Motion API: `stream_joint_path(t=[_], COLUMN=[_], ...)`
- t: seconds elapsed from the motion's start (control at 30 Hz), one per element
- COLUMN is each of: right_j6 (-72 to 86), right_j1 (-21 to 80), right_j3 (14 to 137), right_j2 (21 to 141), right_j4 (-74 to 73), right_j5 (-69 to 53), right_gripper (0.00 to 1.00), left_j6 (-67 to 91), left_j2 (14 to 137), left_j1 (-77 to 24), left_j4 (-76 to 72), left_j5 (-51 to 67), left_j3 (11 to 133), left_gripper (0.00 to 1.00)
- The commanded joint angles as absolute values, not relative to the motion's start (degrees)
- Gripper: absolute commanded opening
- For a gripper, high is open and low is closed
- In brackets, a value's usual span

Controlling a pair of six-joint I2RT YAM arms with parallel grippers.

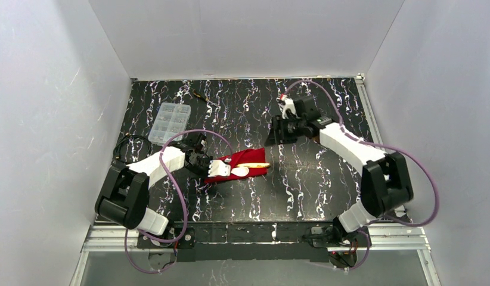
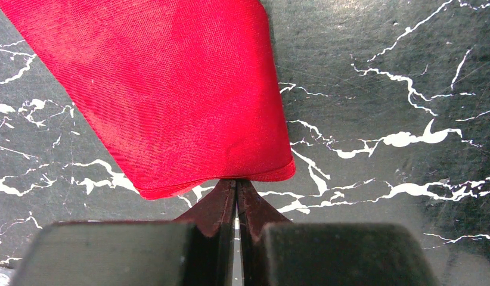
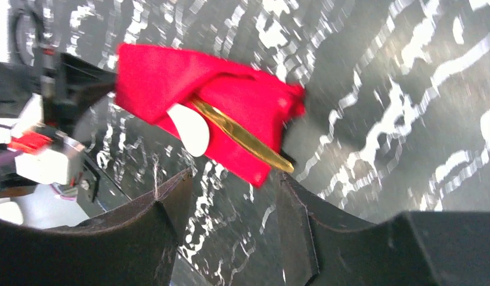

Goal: Fold the napkin into a case and place the utensils inside
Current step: Insert the knife into the folded napkin.

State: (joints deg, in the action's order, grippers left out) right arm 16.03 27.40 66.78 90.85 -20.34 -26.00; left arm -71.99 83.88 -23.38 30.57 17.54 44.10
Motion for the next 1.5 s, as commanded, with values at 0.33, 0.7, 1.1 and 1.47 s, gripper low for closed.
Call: stream_joint_path(t=[0.33,0.7,1.1,1.47], right_j6=[34.5,42.9,47.4,48.8], right_j1=[26.5,26.4,26.4,26.4], right_j3=[40.7,36.2,33.9,31.2], right_j2=[84.4,88.7,93.8,92.8], right_j4=[-1.2,12.0,20.6,24.7], right_j5=[-24.1,-21.7,-21.9,-22.6], right_gripper=[0.54,0.47,0.42,0.08], left_j6=[-72.2,-72.1,-72.3,-72.5], left_j2=[83.0,83.2,83.6,83.9], left_j1=[-23.9,-24.3,-24.3,-24.7], left_j4=[33.0,33.0,33.0,33.0], left_j5=[19.0,19.1,19.2,19.0], left_j3=[44.2,44.2,44.7,45.0], left_gripper=[0.0,0.0,0.0,0.0])
